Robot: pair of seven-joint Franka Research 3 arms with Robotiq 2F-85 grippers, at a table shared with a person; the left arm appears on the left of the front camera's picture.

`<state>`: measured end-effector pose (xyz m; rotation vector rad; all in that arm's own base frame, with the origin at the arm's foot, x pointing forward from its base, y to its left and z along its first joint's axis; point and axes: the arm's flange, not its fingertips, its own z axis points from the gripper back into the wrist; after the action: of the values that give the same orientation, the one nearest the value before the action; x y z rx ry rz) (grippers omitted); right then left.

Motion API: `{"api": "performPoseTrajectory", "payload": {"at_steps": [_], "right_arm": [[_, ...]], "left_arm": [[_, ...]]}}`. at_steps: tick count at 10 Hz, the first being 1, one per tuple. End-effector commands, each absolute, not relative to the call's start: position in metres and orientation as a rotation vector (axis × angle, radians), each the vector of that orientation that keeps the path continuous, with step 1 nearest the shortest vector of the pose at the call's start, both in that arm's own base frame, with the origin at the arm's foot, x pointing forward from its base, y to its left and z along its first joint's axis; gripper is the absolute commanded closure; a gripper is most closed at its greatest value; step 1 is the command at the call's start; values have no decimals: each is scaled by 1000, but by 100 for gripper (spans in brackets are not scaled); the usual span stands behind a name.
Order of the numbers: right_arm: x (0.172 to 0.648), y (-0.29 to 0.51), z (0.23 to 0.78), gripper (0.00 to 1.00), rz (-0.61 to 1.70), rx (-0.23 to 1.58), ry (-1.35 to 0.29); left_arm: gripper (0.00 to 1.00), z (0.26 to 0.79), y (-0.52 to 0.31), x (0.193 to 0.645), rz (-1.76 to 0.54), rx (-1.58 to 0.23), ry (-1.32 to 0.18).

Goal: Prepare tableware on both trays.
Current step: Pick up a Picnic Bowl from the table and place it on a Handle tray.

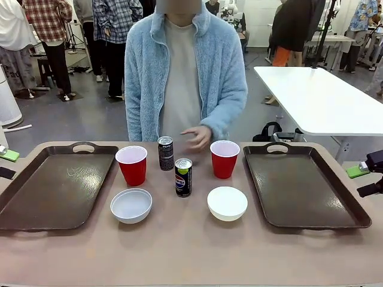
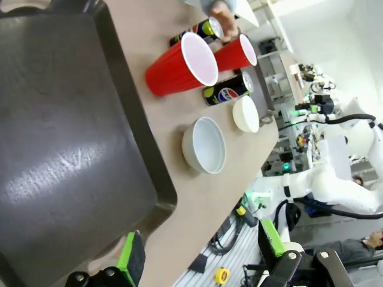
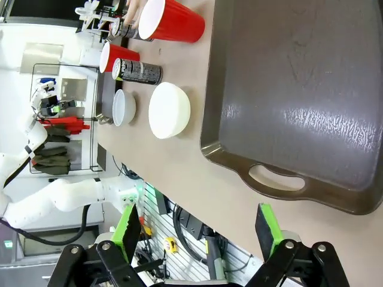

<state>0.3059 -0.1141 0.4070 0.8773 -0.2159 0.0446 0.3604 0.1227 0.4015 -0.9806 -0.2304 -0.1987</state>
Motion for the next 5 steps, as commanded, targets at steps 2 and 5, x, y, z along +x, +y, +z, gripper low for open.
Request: {"api": "performPoseTrajectory", "payload": {"at_steps": [2, 5], "right_arm": [[309, -115, 404, 0, 50, 905, -230], [309, -115, 404, 0, 50, 905, -230]], "left_arm": [[0, 401, 125, 360, -194, -992, -237], [0, 401, 125, 360, -194, -992, -237]]}}
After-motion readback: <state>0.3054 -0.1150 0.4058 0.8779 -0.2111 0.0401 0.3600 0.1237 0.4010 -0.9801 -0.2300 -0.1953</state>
